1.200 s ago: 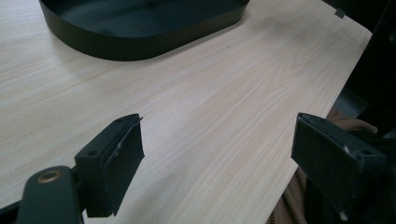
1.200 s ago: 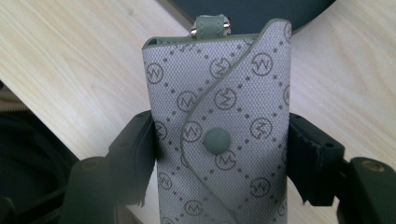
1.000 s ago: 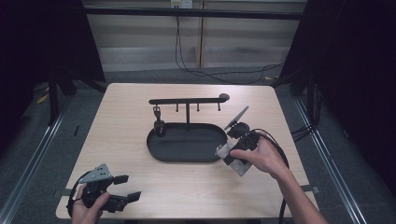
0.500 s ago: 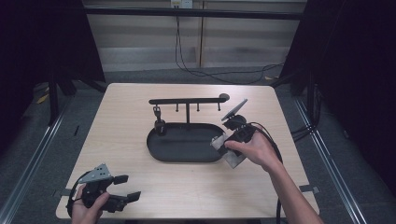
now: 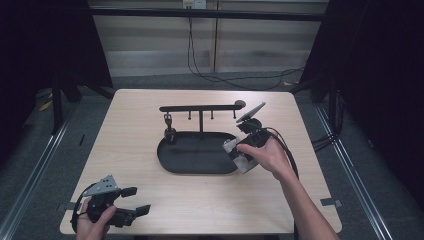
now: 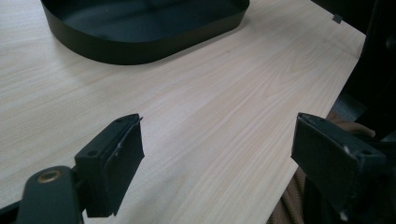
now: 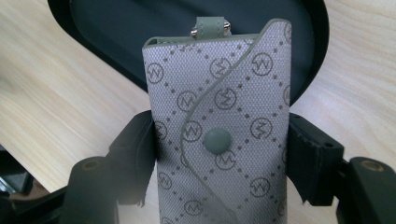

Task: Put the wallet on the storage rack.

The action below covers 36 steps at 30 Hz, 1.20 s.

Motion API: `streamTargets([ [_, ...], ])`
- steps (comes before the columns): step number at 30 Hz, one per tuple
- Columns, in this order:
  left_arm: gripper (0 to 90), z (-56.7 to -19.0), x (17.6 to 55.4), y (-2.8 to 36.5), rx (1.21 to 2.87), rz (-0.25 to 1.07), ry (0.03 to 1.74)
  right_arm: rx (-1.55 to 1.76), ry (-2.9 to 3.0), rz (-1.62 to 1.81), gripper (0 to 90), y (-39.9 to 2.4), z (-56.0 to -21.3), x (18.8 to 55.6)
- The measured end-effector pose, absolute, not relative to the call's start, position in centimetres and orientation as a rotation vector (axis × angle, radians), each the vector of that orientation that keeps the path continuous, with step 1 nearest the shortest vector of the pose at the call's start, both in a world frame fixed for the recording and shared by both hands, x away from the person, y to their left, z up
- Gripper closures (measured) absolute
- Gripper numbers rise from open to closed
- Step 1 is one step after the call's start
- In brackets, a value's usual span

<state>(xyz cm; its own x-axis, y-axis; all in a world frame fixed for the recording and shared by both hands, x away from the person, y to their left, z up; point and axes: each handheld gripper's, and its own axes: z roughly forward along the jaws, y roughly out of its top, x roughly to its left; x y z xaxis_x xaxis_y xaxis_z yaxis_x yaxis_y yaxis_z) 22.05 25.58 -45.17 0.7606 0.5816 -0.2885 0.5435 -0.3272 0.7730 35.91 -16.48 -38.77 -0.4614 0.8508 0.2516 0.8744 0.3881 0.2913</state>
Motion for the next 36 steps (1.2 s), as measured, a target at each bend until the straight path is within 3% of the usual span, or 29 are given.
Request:
streamTargets([
  [36, 16.6, -45.0, 22.1, 25.7, 2.0, 0.053, 0.844, -1.842, -2.293, -0.811, 32.3, -17.3, -43.3, 39.4],
])
